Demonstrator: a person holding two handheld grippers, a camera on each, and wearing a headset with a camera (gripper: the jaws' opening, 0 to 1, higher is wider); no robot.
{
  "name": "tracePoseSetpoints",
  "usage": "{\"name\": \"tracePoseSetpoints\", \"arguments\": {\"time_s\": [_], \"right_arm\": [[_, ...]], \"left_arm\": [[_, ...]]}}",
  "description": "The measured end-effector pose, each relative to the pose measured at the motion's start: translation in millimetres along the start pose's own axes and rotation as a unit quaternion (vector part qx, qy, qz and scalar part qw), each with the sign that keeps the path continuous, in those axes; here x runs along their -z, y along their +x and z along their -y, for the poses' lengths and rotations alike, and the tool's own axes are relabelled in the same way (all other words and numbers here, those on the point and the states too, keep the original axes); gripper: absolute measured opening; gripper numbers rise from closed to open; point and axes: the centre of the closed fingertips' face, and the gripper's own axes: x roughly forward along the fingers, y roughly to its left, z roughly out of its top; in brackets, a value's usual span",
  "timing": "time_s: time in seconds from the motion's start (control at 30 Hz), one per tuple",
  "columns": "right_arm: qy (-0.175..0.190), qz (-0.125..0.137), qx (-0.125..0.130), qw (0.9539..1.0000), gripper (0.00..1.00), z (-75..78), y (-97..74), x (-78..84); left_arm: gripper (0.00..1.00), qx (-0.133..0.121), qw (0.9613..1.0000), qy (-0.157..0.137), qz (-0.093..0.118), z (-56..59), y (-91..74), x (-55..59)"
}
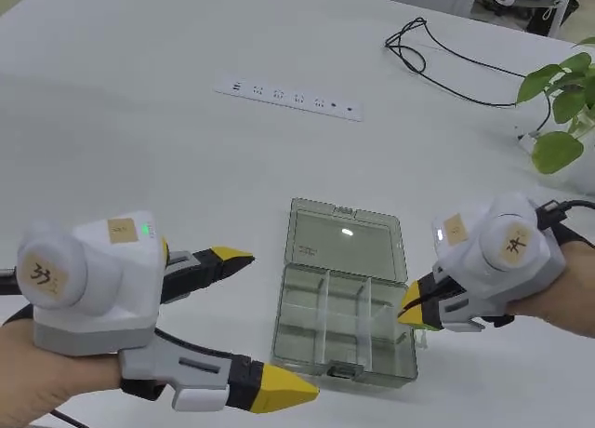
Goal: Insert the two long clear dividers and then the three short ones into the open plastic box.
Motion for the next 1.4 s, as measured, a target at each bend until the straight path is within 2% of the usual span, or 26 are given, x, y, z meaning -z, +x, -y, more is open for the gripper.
{"name": "tracePoseSetpoints", "arguments": {"time_s": [0.27,0.37,0.77,1.07,1.17,1.4], "right_arm": [[0.002,0.001,0.002,1.0000,0.02,-0.7,10.6,3.9],[-0.001,0.009,0.004,1.0000,0.02,0.4,12.5,2.1],[0.016,0.009,0.008,0.9998,0.02,0.6,18.7,5.6],[0.015,-0.002,0.009,0.9998,0.02,1.2,11.4,3.2],[0.029,0.003,0.004,0.9996,0.02,1.0,6.6,2.4],[0.029,0.006,0.000,0.9996,0.02,0.4,7.2,2.8]], "left_arm": [[0.98,0.000,1.0000,0.000,-0.001,-0.7,0.0,1.0],[0.98,0.000,1.0000,0.001,-0.002,-1.3,-0.2,1.2],[0.98,0.001,1.0000,0.000,-0.002,-1.9,2.2,1.3],[0.98,-0.001,1.0000,-0.001,0.000,-1.9,0.5,1.8],[0.97,-0.001,1.0000,-0.002,0.002,-0.7,0.5,1.6],[0.97,0.000,1.0000,-0.001,0.006,2.1,2.1,-0.5]]}}
